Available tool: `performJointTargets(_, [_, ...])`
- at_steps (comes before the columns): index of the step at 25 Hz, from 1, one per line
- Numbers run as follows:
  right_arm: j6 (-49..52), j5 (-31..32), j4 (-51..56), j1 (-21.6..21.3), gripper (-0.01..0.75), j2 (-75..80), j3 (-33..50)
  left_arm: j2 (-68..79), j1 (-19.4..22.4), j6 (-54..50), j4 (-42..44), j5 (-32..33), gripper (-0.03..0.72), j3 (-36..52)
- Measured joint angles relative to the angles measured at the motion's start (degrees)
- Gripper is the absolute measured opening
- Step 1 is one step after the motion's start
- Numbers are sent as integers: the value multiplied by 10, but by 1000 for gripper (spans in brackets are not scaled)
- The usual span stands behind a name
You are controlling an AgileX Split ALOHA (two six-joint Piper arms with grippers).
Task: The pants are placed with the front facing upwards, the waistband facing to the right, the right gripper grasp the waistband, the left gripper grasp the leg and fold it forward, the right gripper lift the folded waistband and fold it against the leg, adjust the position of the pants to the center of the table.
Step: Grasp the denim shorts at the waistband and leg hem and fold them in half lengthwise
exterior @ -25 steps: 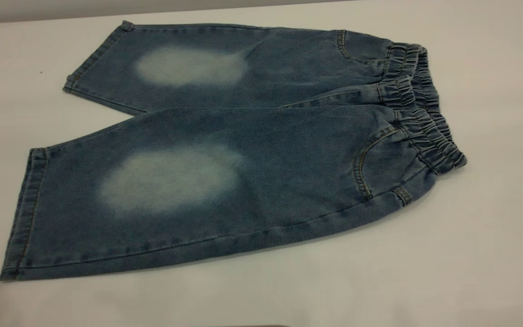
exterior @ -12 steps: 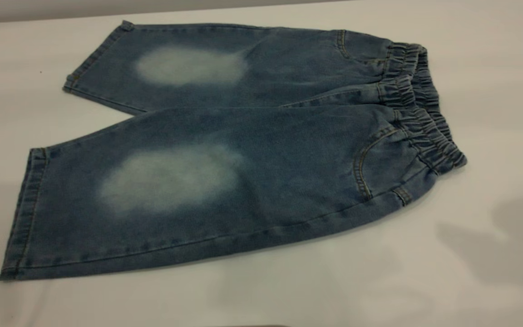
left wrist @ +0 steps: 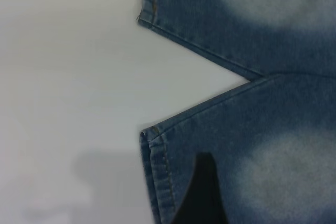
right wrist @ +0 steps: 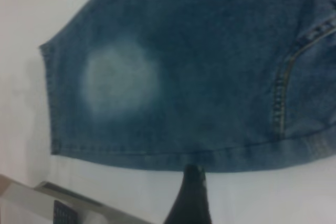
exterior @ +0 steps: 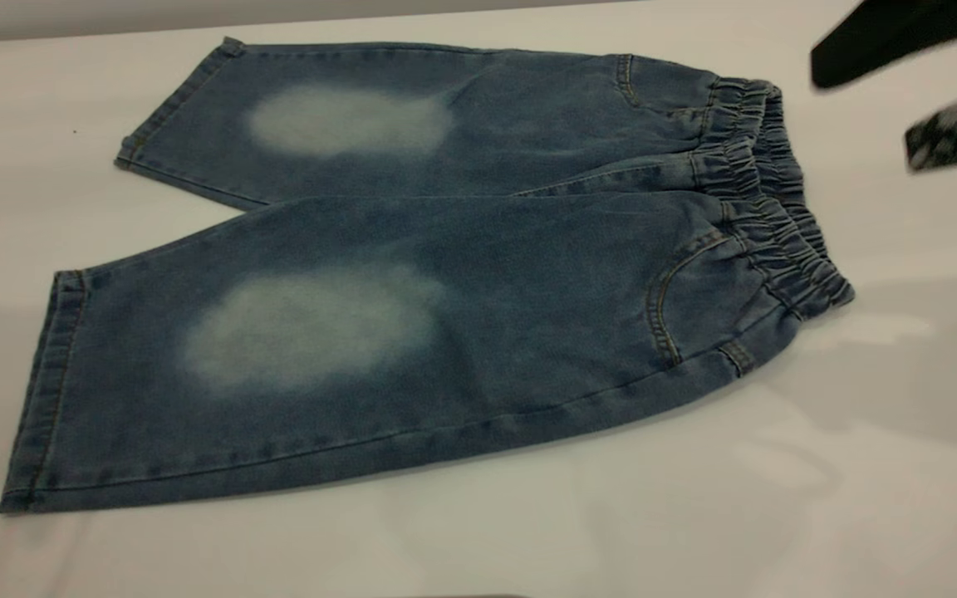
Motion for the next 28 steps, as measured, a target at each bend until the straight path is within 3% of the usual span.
performJointTargets(13, [-140, -74, 143, -3, 568, 175, -5, 2, 0, 0, 0, 0, 568, 0])
performJointTargets(22, [-216, -30, 180, -99, 568, 276, -23, 2, 0, 0, 0, 0, 568, 0])
performJointTargets(28, [-284, 8, 223, -122, 568, 325, -33, 2, 0, 0, 0, 0, 568, 0])
